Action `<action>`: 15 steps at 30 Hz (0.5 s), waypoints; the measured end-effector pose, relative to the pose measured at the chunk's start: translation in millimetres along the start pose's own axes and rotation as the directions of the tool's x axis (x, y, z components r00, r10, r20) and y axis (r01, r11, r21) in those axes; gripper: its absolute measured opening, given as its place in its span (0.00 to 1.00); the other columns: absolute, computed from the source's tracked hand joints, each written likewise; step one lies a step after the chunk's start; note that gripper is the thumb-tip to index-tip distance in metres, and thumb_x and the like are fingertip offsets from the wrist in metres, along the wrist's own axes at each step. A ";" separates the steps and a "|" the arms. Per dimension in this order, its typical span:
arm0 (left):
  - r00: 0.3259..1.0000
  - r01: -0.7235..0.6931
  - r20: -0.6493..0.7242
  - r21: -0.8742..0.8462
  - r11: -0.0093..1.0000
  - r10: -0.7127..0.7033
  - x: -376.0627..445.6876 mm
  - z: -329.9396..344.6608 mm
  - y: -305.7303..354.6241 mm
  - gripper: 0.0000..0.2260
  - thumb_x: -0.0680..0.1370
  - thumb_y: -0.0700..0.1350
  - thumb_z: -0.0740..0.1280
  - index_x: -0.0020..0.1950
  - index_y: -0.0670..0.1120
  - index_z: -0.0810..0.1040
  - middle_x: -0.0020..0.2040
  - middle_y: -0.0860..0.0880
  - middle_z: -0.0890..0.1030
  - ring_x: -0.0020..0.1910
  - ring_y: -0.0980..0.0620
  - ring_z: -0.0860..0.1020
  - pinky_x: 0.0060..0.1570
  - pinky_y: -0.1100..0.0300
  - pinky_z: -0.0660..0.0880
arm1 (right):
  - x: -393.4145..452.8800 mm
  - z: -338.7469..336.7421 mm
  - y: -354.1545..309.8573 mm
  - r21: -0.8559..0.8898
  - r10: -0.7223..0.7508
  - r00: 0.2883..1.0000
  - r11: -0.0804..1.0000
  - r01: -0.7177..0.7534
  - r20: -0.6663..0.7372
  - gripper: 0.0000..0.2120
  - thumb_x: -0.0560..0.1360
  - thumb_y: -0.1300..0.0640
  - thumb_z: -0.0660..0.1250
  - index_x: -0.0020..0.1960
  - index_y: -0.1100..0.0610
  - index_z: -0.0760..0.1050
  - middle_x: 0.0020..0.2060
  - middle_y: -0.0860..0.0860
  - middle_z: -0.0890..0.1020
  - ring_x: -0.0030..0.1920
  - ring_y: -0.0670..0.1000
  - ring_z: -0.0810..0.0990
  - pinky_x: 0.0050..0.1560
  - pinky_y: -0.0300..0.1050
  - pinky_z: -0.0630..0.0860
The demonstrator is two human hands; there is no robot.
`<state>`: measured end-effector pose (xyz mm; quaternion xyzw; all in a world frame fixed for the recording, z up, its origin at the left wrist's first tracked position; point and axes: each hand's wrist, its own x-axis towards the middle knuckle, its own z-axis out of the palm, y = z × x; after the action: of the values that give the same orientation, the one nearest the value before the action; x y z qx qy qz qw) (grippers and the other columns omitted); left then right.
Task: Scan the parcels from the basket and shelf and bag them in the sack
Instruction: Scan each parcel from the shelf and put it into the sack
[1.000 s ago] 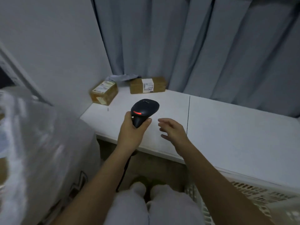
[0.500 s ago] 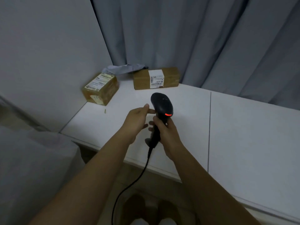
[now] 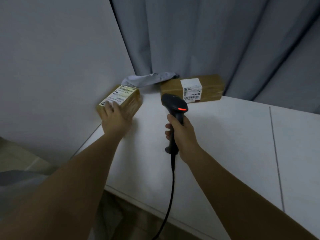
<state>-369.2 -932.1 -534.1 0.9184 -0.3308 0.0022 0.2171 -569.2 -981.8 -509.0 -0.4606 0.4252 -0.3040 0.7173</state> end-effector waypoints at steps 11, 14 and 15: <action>0.991 0.088 0.102 -0.044 0.995 -0.083 18.6 -14.6 0.4 0.40 0.65 0.66 0.69 0.66 0.40 0.64 0.65 0.34 0.68 0.66 0.34 0.65 0.65 0.46 0.62 | -2.7 -23.6 13.0 0.073 0.082 0.995 0.994 -0.078 -0.053 0.03 0.77 0.55 0.68 0.50 0.51 0.75 0.40 0.52 0.79 0.37 0.48 0.77 0.46 0.43 0.77; 0.994 0.111 0.025 -0.169 0.979 -0.108 -21.2 -19.7 32.3 0.37 0.67 0.56 0.75 0.67 0.41 0.62 0.65 0.37 0.65 0.66 0.36 0.62 0.62 0.45 0.65 | -24.0 -35.9 8.4 0.113 0.088 0.994 0.990 -0.079 -0.071 0.05 0.77 0.55 0.69 0.52 0.53 0.76 0.41 0.52 0.79 0.37 0.48 0.77 0.46 0.43 0.77; 0.994 0.103 -0.011 -0.236 0.966 -0.109 -38.2 -21.0 46.5 0.37 0.67 0.55 0.75 0.67 0.42 0.62 0.66 0.38 0.63 0.66 0.37 0.61 0.61 0.44 0.66 | -33.1 -40.7 5.4 0.132 0.087 0.993 0.988 -0.076 -0.082 0.06 0.77 0.55 0.69 0.53 0.53 0.75 0.40 0.52 0.78 0.37 0.48 0.77 0.45 0.43 0.76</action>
<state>-424.4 -932.5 -502.2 0.9025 -0.2766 -0.0377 0.3279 -620.2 -968.7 -511.8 -0.3818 0.4543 -0.3211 0.7380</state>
